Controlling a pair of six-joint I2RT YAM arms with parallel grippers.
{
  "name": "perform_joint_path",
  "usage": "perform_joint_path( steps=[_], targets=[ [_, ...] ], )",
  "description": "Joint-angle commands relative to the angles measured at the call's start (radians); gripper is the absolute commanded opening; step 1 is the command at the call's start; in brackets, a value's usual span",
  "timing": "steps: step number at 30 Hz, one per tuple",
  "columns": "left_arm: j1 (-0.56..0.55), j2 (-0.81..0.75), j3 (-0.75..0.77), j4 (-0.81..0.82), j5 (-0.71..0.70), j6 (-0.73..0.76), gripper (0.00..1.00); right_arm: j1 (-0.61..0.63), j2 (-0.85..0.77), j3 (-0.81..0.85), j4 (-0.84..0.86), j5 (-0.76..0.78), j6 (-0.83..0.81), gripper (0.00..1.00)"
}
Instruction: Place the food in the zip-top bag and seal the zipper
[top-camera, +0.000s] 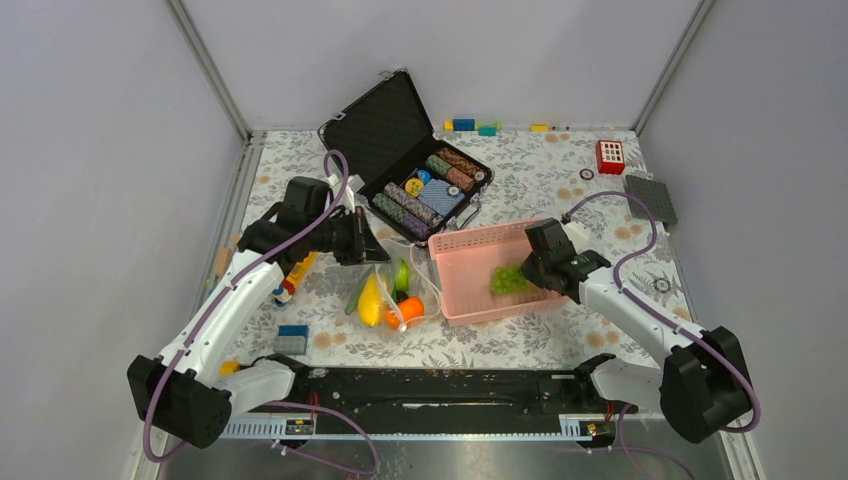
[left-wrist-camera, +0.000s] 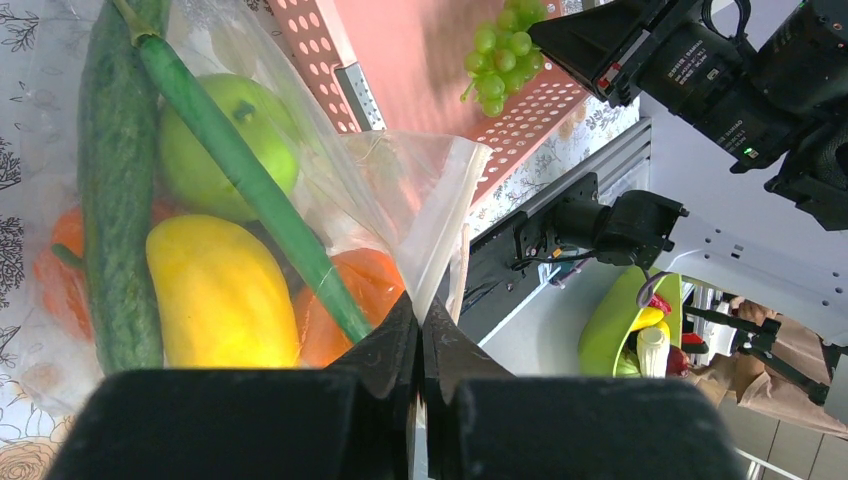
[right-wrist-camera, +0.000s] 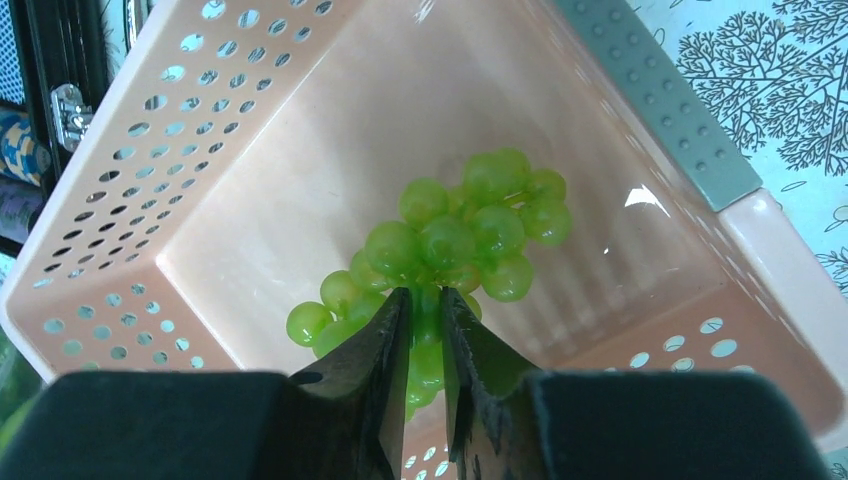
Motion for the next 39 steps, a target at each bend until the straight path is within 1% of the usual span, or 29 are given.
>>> perform_joint_path(
  steps=[1,6,10,13,15,16,17,18,22,25,28,30,36,39],
  targets=[
    [0.007,-0.002,0.01,0.033,0.025,0.012,0.0,0.026,-0.032,0.028,0.002,0.02,-0.08,0.0],
    [0.01,-0.003,0.009,0.03,0.023,0.012,0.0,0.058,-0.096,0.014,0.129,0.016,-0.198,0.0],
    [0.01,-0.003,0.012,0.03,0.029,0.012,0.0,0.086,-0.186,-0.02,0.266,-0.018,-0.32,0.0],
    [0.011,-0.006,0.012,0.029,0.03,0.013,0.0,0.101,-0.254,-0.037,0.333,-0.056,-0.392,0.0],
    [0.011,-0.007,0.014,0.03,0.032,0.012,0.0,0.106,-0.295,-0.037,0.364,-0.11,-0.424,0.0],
    [0.013,-0.007,0.016,0.03,0.033,0.013,0.0,0.109,-0.305,-0.034,0.379,-0.148,-0.441,0.0],
    [0.011,-0.006,0.017,0.03,0.035,0.012,0.0,0.115,-0.315,-0.025,0.389,-0.218,-0.462,0.0],
    [0.011,-0.006,0.019,0.03,0.038,0.013,0.0,0.124,-0.32,-0.018,0.419,-0.246,-0.477,0.0],
    [0.011,-0.01,0.023,0.03,0.04,0.012,0.0,0.17,-0.31,0.04,0.492,-0.541,-0.536,0.0],
    [0.011,-0.014,0.023,0.03,0.043,0.015,0.0,0.206,-0.276,0.084,0.538,-0.719,-0.547,0.0],
    [0.011,-0.019,0.021,0.031,0.044,0.021,0.0,0.239,-0.241,0.104,0.621,-0.901,-0.534,0.0],
    [0.011,-0.021,0.021,0.03,0.045,0.023,0.0,0.264,-0.217,0.123,0.642,-0.994,-0.533,0.0],
    [0.012,-0.023,0.019,0.03,0.06,0.029,0.0,0.336,-0.117,0.188,0.619,-1.143,-0.543,0.0],
    [0.011,-0.025,0.019,0.03,0.068,0.032,0.0,0.35,-0.072,0.196,0.622,-1.158,-0.539,0.0]
  ],
)
